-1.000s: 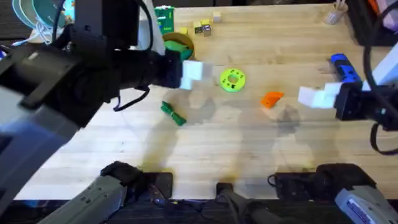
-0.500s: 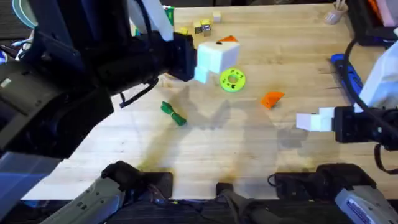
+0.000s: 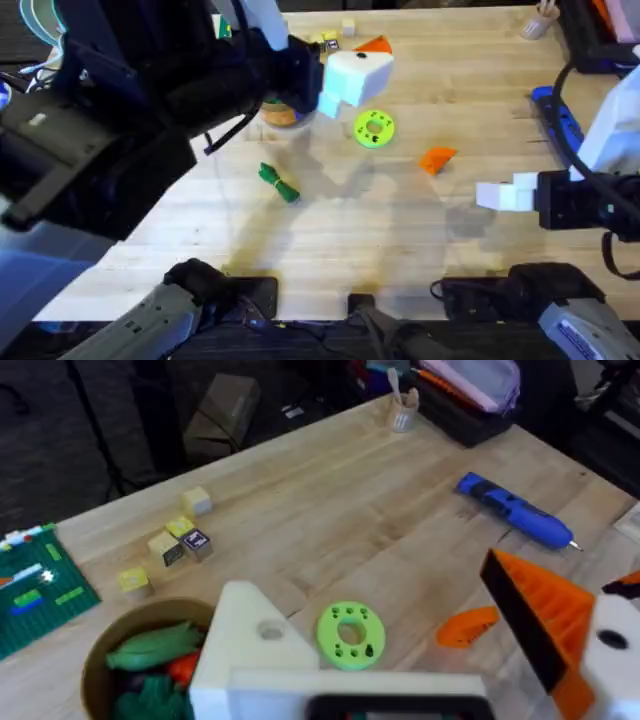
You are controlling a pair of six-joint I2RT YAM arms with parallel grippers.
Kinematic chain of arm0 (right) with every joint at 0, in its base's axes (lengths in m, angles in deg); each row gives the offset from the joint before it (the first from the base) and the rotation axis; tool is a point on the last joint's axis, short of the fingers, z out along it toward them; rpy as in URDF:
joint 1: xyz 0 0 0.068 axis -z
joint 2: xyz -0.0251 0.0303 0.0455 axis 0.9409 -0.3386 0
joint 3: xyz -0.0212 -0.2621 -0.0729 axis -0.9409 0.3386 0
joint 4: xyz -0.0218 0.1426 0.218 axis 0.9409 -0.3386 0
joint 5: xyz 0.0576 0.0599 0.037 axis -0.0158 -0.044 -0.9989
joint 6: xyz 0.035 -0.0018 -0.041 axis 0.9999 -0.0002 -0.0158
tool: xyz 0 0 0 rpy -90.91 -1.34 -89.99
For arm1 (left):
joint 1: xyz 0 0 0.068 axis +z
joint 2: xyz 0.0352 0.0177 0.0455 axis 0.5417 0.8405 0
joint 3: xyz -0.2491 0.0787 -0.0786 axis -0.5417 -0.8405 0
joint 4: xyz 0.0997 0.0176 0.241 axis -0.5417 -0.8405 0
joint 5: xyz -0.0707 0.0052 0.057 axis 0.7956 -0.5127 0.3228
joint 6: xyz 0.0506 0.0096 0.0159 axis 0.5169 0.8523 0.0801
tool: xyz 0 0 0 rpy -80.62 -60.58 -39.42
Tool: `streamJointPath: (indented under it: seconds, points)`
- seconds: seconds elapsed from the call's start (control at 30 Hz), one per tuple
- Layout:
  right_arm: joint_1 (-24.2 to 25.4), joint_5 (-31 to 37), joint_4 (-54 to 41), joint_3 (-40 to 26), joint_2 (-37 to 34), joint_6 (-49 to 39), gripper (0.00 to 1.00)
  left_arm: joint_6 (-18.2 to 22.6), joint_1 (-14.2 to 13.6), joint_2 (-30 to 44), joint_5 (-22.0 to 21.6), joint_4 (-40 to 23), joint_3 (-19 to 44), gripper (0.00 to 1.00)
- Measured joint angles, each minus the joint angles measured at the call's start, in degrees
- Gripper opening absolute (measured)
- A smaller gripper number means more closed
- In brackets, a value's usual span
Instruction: Pick up the gripper from the table and insert it into the empty holder that is missing its gripper. Then pick up a screw, insert it into the mounting hole, and use the screwdriver to tighten it. Finally, clean up the table by picking up the vegetable and placing it into the bucket.
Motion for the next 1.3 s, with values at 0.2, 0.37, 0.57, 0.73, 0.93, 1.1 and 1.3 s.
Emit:
streamJointPath:
  seconds: [0.2,0.37,0.57,0.73,0.93,1.1,1.3]
  points:
    - [0.0,0.0,0.0,0.0,0.0,0.0,0.991,3.9,-1.4,-4.1,0.0,8.2,-8.2,0.994]
    - [0.0,0.0,0.0,0.0,0.0,0.0,0.992,5.8,-1.8,-14.6,0.2,19.4,-21.9,0.995]
    - [0.0,0.0,0.0,0.0,0.0,0.0,0.992,6.3,-1.8,-26.7,0.2,28.9,-37.8,0.992]
    - [0.0,0.0,0.0,0.0,0.0,0.0,0.991,6.1,-1.8,-35.6,0.2,29.8,-46.1,0.993]
    - [0.0,0.0,0.0,0.0,0.0,0.0,0.992,5.6,-1.8,-44.2,0.2,26.8,-50.1,0.993]
    - [0.0,0.0,0.0,0.0,0.0,0.0,0.992,3.8,-1.8,-50.5,0.2,18.6,-50.1,0.993]
    - [0.0,0.0,0.0,0.0,0.0,0.0,0.994,2.0,-1.8,-53.1,1.1,11.4,-50.1,0.993]
